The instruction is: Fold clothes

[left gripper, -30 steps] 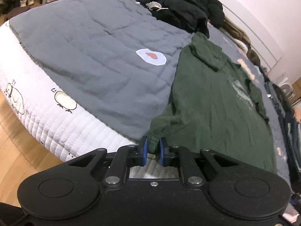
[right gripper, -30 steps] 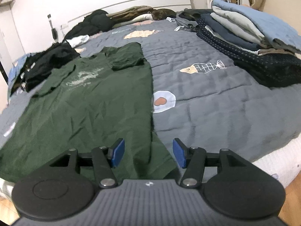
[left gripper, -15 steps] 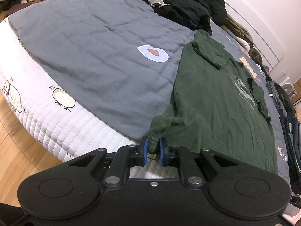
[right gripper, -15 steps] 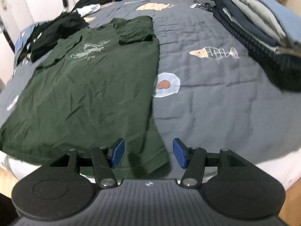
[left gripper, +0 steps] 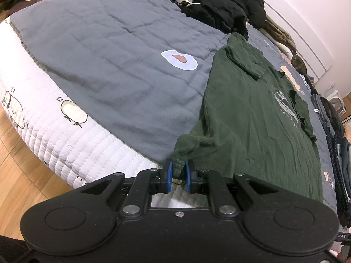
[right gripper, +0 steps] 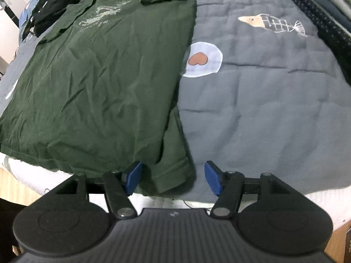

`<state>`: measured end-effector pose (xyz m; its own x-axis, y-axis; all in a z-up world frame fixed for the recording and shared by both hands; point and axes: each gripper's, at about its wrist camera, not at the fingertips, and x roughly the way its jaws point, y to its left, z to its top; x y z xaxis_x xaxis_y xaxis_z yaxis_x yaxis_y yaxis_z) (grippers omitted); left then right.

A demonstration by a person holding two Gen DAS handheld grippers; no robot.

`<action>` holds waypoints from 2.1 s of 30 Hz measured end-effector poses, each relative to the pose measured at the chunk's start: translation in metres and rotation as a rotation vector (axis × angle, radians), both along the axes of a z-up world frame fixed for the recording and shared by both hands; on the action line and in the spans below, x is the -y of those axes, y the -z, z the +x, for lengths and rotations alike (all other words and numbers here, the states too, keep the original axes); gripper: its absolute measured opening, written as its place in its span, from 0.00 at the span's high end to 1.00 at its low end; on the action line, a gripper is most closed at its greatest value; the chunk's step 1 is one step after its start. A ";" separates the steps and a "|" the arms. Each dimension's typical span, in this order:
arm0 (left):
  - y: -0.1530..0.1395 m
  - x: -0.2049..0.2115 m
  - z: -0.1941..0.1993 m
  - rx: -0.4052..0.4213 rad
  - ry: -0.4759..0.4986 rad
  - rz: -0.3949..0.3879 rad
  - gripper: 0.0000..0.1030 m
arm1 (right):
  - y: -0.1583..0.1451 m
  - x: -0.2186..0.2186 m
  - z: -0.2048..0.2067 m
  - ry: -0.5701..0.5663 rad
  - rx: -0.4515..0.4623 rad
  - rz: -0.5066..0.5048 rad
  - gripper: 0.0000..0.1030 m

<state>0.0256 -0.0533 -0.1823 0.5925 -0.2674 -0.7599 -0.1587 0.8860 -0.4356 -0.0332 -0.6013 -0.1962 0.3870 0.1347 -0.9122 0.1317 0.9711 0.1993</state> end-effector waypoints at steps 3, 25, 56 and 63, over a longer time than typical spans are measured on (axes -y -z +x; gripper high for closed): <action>-0.001 0.002 0.001 0.002 0.006 0.012 0.88 | -0.002 -0.002 -0.001 0.010 0.039 0.018 0.45; -0.063 0.002 0.049 0.129 0.077 -0.170 0.92 | -0.060 0.041 0.011 0.310 0.415 0.728 0.93; -0.086 0.041 0.193 0.306 0.386 0.198 0.51 | -0.041 0.069 0.164 0.449 0.471 0.354 0.66; -0.059 0.073 0.169 0.327 0.603 0.411 0.51 | -0.052 0.083 0.152 0.457 0.591 0.318 0.52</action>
<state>0.1942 -0.1266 -0.1232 0.6450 -0.3488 -0.6799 0.4783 0.8782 0.0032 0.1191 -0.6842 -0.1438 0.8726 0.0650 -0.4841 0.2882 0.7317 0.6177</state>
